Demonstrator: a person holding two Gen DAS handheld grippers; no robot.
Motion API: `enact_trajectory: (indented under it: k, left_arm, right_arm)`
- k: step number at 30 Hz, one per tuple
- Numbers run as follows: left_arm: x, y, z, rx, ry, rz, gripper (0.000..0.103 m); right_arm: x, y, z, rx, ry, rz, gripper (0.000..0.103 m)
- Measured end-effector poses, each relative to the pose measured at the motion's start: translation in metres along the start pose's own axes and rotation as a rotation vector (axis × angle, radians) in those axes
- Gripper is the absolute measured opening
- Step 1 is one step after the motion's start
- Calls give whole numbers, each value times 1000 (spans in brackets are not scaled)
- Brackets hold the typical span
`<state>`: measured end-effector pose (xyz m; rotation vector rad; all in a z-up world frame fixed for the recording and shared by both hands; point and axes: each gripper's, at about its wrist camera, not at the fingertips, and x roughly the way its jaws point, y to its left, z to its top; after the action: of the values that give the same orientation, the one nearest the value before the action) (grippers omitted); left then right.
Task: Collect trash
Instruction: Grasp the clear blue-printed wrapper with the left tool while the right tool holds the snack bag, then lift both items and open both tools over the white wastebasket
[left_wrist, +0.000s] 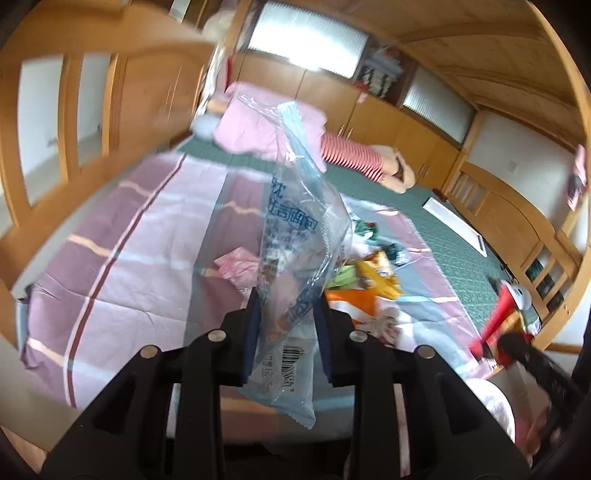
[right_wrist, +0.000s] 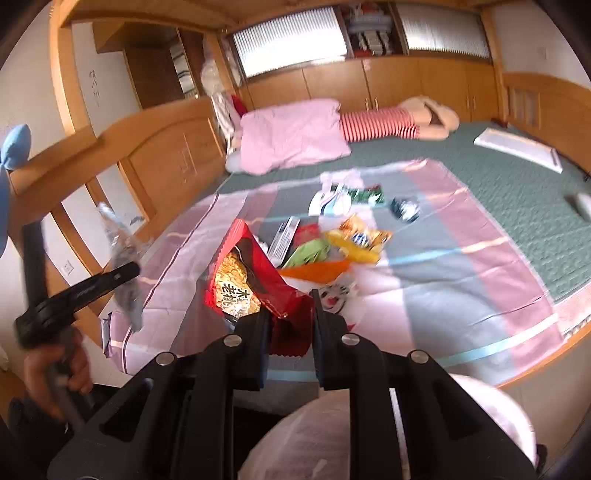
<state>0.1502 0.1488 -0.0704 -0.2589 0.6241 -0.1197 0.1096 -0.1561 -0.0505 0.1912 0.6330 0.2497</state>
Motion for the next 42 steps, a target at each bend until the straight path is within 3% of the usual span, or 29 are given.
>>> enact_trajectory:
  k: [10, 19, 25, 27, 29, 32, 33, 36, 39, 42]
  left_arm:
    - [-73, -101, -29, 179, -70, -21, 30]
    - [-103, -144, -45, 246, -95, -78, 30]
    - [-113, -165, -53, 280, -100, -109, 31]
    - [-115, -171, -55, 289, -99, -116, 31]
    - [-115, -174, -56, 291, -94, -127, 31]
    - [-112, -177, -58, 292, -80, -139, 31]
    - [-111, -177, -58, 292, -75, -141, 31]
    - [-105, -177, -61, 290, -46, -163, 31]
    - [-90, -181, -70, 293, 44, -254, 31]
    - [-59, -193, -95, 328, 233, -409, 35]
  right_arm:
    - [-75, -25, -5, -53, -101, -54, 21]
    - [-109, -59, -17, -12, -109, -89, 21]
    - [-112, -72, -29, -10, -53, -101, 21]
    - [-109, -73, -36, -21, -9, -99, 24]
    - [-108, -72, -42, -35, 13, -105, 40]
    - [-121, -77, -43, -9, -48, -105, 66]
    - [-125, -79, -42, 7, -66, -95, 67]
    - [-136, -87, -36, 49, -114, -84, 69]
    - [-143, -92, -34, 76, -158, -111, 70]
    - [-148, -102, -33, 130, -184, -118, 72]
